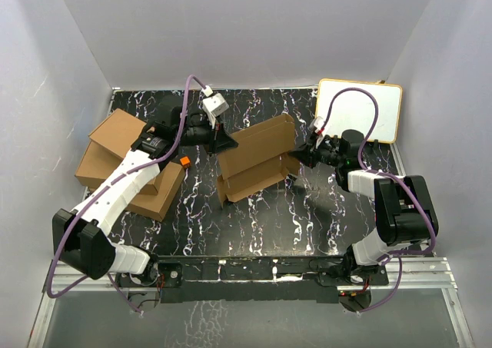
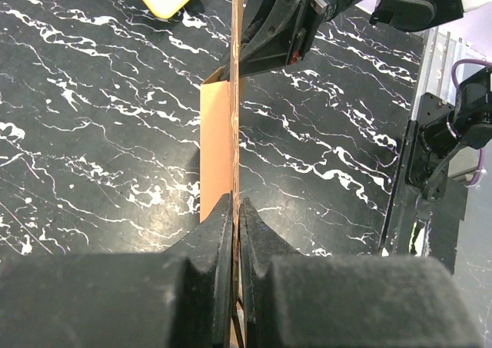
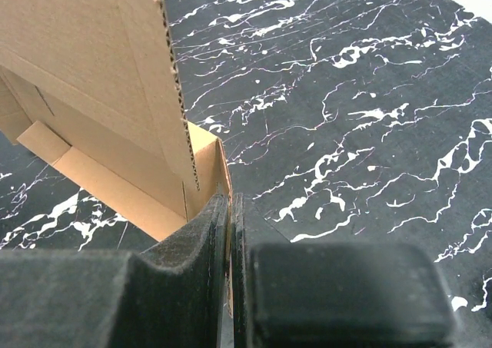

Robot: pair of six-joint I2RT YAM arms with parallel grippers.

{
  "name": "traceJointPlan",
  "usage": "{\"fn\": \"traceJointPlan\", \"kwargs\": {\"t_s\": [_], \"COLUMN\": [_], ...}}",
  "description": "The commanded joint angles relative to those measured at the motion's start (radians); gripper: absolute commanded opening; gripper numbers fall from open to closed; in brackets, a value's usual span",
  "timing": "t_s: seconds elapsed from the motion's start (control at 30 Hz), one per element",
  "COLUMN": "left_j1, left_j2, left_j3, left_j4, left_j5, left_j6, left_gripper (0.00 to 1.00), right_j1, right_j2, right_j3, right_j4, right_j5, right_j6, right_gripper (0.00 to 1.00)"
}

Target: Fold the paper box

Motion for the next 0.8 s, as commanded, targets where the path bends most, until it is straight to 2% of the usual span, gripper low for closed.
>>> {"fn": "traceJointPlan", "kwargs": {"t_s": [0.0, 0.3, 0.77], "left_j1": [-0.001, -0.001, -0.001], "left_j2": [-0.050, -0.089, -0.112], "left_j3": [-0.039, -0.113, -0.118], "left_j4": [0.042, 0.084, 0.074], "left_j5": [0.024, -0.013, -0.047], "left_j6": [-0.043, -0.088, -0.113], "left_gripper": [0.00, 0.00, 0.00], "right_j1": [0.009, -0.002, -0.030], "right_j2": [-0.022, -0.038, -0.060], "right_j3": [-0.038, -0.023, 0.049], "right_j4": [0.188, 0.042, -0.194], "right_j5": [-0.027, -0.083, -0.169], "right_j6": [0.013, -0.040, -0.193], "right_gripper": [0.08, 0.11, 0.19]}}
